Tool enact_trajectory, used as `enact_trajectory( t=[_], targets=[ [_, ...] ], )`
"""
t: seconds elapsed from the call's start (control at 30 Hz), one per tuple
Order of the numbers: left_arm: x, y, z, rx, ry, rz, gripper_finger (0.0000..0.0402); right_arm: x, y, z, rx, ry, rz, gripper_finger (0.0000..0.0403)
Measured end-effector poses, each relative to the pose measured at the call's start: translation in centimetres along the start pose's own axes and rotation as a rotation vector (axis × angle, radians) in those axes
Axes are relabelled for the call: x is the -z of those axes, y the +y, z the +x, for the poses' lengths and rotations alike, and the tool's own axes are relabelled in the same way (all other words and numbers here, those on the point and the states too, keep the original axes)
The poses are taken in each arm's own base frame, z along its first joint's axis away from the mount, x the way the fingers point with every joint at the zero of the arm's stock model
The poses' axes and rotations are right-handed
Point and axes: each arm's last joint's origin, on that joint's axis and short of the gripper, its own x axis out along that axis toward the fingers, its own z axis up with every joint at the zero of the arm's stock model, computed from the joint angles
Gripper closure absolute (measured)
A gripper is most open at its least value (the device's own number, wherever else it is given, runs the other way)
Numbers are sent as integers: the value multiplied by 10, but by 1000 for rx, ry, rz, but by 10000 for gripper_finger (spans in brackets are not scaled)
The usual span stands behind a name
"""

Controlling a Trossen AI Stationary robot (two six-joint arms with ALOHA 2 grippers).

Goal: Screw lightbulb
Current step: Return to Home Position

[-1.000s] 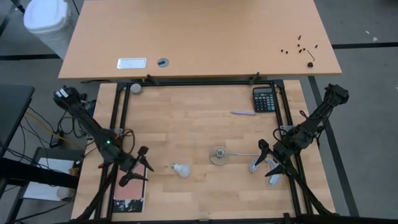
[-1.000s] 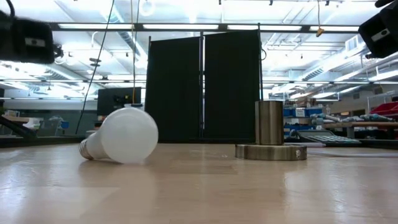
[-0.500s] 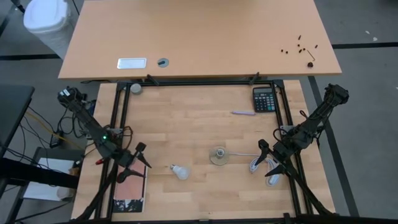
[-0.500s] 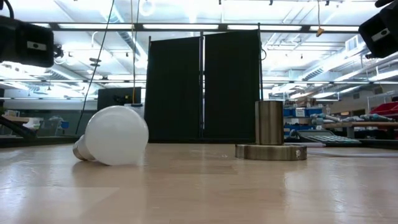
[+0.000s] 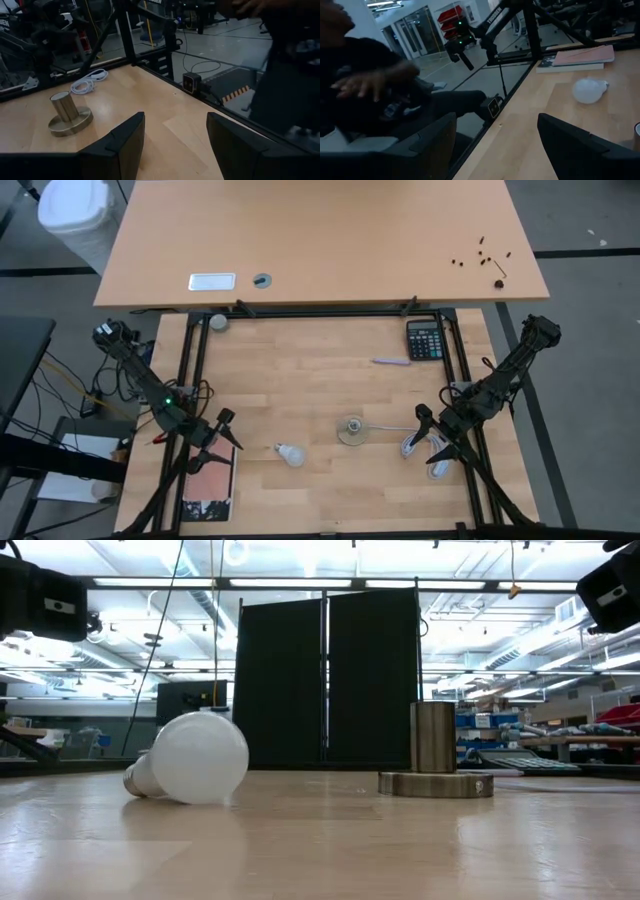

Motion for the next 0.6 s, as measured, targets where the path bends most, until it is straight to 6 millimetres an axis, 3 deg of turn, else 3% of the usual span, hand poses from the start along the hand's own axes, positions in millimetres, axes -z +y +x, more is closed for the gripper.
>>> enact_trajectory(
  t=[0.6],
  targets=[
    [0, 0, 0, 0, -1, 0, 183, 27, -6, 1, 63, 277, 20, 115]
  ],
)
